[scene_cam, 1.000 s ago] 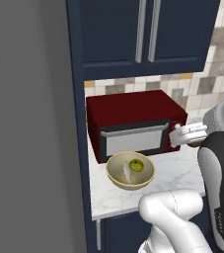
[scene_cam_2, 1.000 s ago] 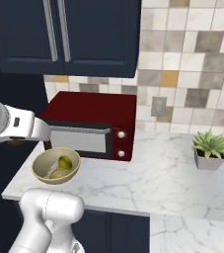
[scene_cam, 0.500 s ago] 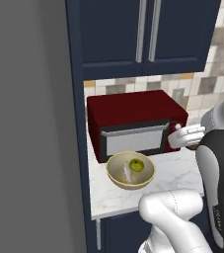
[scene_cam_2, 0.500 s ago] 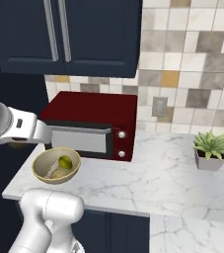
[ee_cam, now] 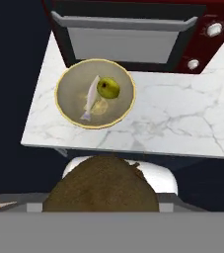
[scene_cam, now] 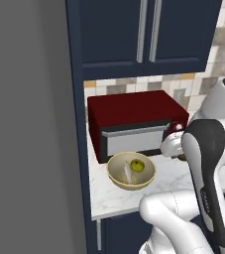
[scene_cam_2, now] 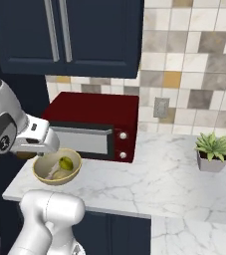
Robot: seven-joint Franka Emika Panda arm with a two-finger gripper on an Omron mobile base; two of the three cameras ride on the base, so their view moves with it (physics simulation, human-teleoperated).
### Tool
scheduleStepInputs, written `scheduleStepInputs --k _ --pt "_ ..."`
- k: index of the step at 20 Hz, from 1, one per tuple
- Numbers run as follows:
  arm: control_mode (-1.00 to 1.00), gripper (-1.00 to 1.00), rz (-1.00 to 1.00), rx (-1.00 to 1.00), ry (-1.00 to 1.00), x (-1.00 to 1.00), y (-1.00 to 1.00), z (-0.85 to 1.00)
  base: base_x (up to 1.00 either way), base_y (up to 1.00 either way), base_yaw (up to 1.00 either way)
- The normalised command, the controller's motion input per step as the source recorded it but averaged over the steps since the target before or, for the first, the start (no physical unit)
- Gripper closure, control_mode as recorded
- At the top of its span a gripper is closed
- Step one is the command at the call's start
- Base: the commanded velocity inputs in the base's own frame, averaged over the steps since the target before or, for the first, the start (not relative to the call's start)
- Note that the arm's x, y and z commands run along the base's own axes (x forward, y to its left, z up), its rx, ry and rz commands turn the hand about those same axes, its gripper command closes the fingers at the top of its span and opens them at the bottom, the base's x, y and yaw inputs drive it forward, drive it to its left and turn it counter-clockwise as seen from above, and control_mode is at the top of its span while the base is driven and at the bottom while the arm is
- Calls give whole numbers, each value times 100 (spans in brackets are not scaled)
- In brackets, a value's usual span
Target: Take the pear, fish, and kiwi from the freezer and place them in the bowl on the counter.
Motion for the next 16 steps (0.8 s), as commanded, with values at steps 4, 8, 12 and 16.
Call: scheduleStepInputs --k 4,8,12,16 --pt "-100 100 0 0 21 31 7 -35 0 0 0" --pt "-100 100 0 0 19 41 3 -26 0 0 0" --pt "-100 100 0 0 14 60 10 -35 0 0 0" --pt "-100 100 0 0 3 51 17 -64 0 0 0"
